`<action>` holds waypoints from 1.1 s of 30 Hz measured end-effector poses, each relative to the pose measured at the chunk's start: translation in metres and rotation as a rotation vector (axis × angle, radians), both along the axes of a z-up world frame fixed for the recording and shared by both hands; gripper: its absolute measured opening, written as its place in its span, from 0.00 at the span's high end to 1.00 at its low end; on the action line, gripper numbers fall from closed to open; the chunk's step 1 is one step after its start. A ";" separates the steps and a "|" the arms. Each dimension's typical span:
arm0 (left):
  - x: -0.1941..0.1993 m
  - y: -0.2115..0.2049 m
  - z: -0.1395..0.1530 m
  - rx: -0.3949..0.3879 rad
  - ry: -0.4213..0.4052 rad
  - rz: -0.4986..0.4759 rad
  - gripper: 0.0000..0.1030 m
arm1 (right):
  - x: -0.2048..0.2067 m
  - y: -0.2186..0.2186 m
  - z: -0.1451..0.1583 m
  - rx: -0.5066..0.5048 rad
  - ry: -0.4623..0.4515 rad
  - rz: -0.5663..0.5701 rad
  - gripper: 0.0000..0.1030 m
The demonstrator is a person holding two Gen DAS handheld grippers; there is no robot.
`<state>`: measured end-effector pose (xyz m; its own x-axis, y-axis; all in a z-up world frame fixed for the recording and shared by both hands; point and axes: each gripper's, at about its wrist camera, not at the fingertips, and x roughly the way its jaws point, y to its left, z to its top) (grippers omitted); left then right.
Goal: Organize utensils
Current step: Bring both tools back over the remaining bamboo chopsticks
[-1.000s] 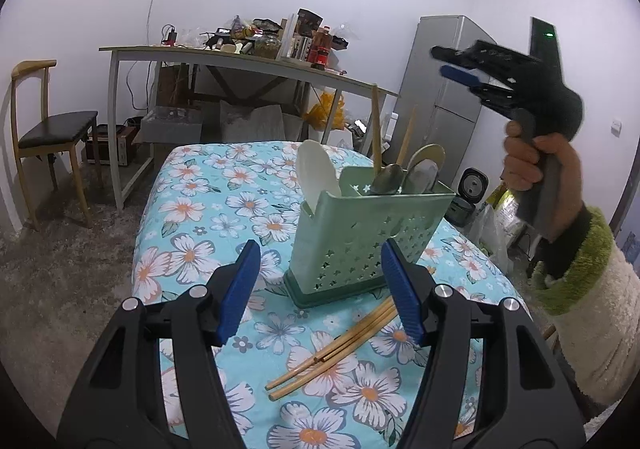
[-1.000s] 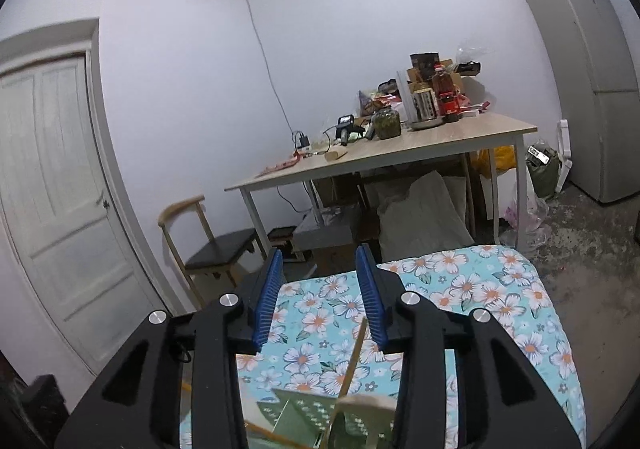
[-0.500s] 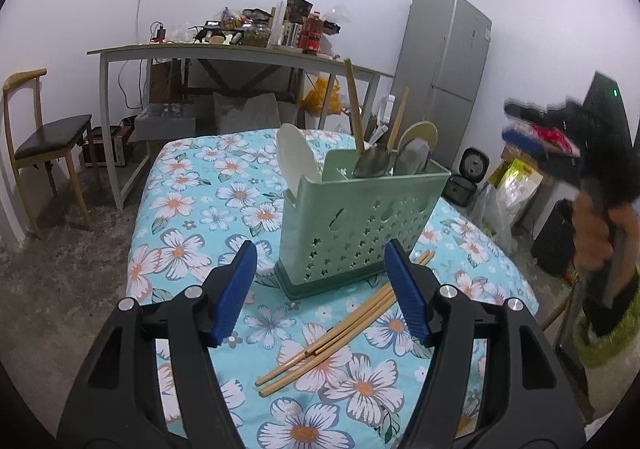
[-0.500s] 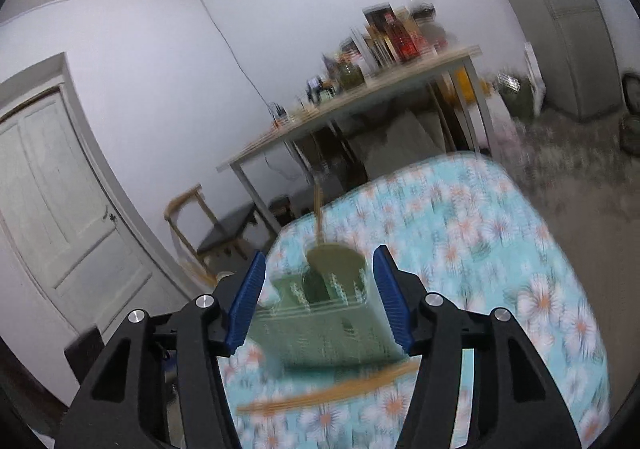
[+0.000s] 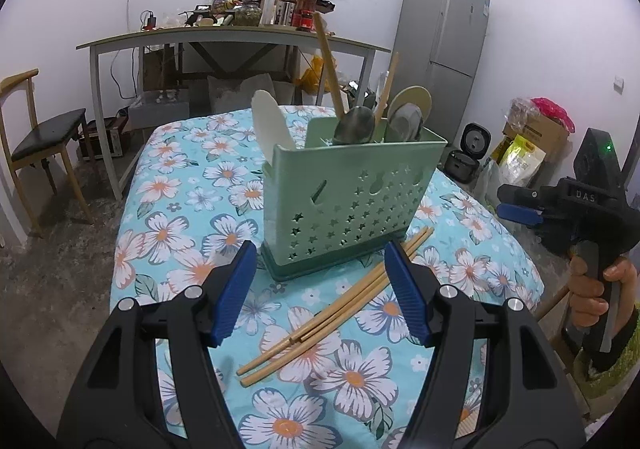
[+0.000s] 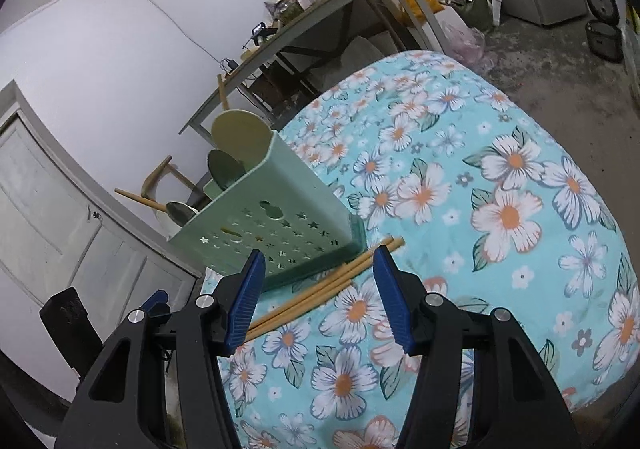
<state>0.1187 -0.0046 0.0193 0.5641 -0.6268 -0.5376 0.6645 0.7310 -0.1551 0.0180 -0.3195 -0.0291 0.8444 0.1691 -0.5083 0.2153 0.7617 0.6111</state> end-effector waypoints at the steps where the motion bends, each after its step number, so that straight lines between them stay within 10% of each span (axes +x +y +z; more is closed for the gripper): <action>1: 0.000 -0.001 0.000 0.002 0.000 -0.001 0.39 | 0.000 -0.001 -0.002 0.004 0.002 0.001 0.46; 33: 0.008 -0.010 -0.010 0.030 0.025 0.001 0.39 | 0.009 -0.005 -0.016 0.035 0.032 0.014 0.46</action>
<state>0.1263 -0.0145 0.0097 0.5504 -0.6099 -0.5701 0.6601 0.7360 -0.1501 0.0269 -0.3241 -0.0448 0.8252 0.1992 -0.5286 0.2247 0.7428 0.6307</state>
